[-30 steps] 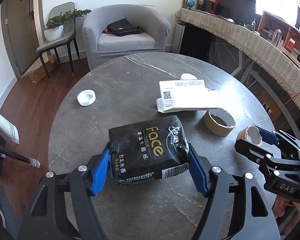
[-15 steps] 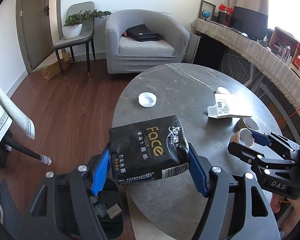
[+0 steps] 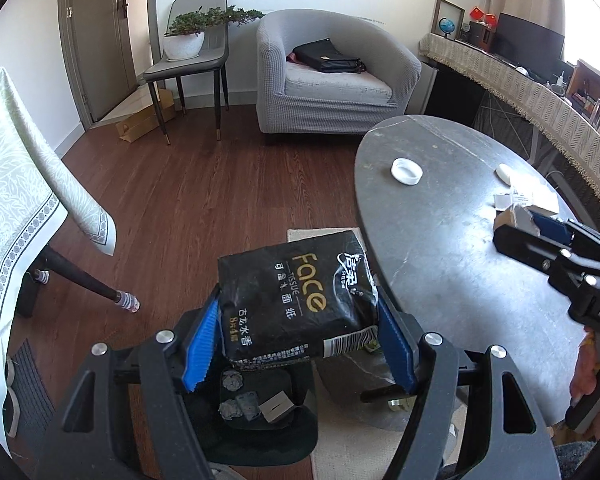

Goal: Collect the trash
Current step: 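Lift and carry the tissue pack and tape core over the green bin, then open the left tool to drop the black tissue pack into the bin, then lower the tape core into the bin and open the right tool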

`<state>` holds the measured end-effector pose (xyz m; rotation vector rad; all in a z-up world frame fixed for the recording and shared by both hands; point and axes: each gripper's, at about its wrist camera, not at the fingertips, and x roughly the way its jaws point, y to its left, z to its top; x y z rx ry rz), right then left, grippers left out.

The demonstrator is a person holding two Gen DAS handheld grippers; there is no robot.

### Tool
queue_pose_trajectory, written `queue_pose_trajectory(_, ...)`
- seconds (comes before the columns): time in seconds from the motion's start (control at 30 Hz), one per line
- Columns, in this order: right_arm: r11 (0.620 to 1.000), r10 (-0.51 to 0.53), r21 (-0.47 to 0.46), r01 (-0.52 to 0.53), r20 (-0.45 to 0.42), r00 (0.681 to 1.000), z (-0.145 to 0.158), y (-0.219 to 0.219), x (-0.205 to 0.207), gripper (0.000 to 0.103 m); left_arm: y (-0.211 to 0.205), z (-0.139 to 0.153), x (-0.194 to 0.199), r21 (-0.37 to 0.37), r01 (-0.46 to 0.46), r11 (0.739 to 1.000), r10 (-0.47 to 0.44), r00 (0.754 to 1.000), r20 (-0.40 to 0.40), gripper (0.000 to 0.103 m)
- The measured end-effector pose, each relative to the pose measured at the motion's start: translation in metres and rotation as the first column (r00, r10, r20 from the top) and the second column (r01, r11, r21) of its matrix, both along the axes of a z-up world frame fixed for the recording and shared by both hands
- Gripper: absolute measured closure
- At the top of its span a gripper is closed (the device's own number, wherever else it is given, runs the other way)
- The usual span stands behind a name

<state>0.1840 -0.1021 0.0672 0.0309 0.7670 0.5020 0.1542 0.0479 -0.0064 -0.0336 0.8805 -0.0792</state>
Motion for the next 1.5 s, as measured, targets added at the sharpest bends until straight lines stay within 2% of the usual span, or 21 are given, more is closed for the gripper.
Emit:
queue_pose_trajectory(0.2,0.999,0.052,0.002,-0.052,0.01,0.999,0.003,0.035,-0.002,0.042,0.031,-0.03,-0.007,0.011,-0.023,1.0,0.024,0.997,-0.078,0.03)
queue_pose_trajectory(0.3,0.997,0.075,0.001,-0.075,0.01,0.997,0.003,0.05,0.0,0.042,0.044,-0.047,-0.009,-0.012,-0.026,1.0,0.025,0.991,-0.129,0.03)
queue_pose_trajectory(0.5,0.993,0.119,0.003,-0.119,0.012,0.993,0.004,0.081,-0.003,0.042,0.056,-0.083,-0.017,0.047,0.002,0.999,0.008,0.976,-0.217,0.029)
queue_pose_trajectory(0.8,0.987,0.163,0.004,-0.163,-0.001,0.987,0.0,0.117,-0.001,0.042,0.069,-0.137,-0.023,0.079,0.049,0.996,-0.017,0.931,-0.364,0.027)
queue_pose_trajectory(1.0,0.983,0.184,0.0,-0.184,-0.016,0.983,-0.006,0.136,0.001,0.042,0.087,-0.164,-0.028,0.073,0.041,0.997,-0.007,0.91,-0.416,0.022)
queue_pose_trajectory(1.1,0.981,0.194,-0.01,-0.194,-0.027,0.981,-0.011,0.147,0.002,0.042,0.094,-0.17,-0.03,0.064,0.037,0.997,-0.006,0.907,-0.422,0.016)
queue_pose_trajectory(1.27,0.978,0.204,-0.036,-0.206,-0.046,0.978,-0.021,0.159,0.006,0.042,0.105,-0.163,-0.034,0.059,0.028,0.998,-0.003,0.918,-0.398,0.016)
queue_pose_trajectory(1.5,0.968,0.225,-0.093,-0.234,-0.099,0.969,-0.046,0.177,0.006,0.042,0.13,-0.127,-0.042,0.019,-0.04,0.999,0.044,0.956,-0.291,0.026)
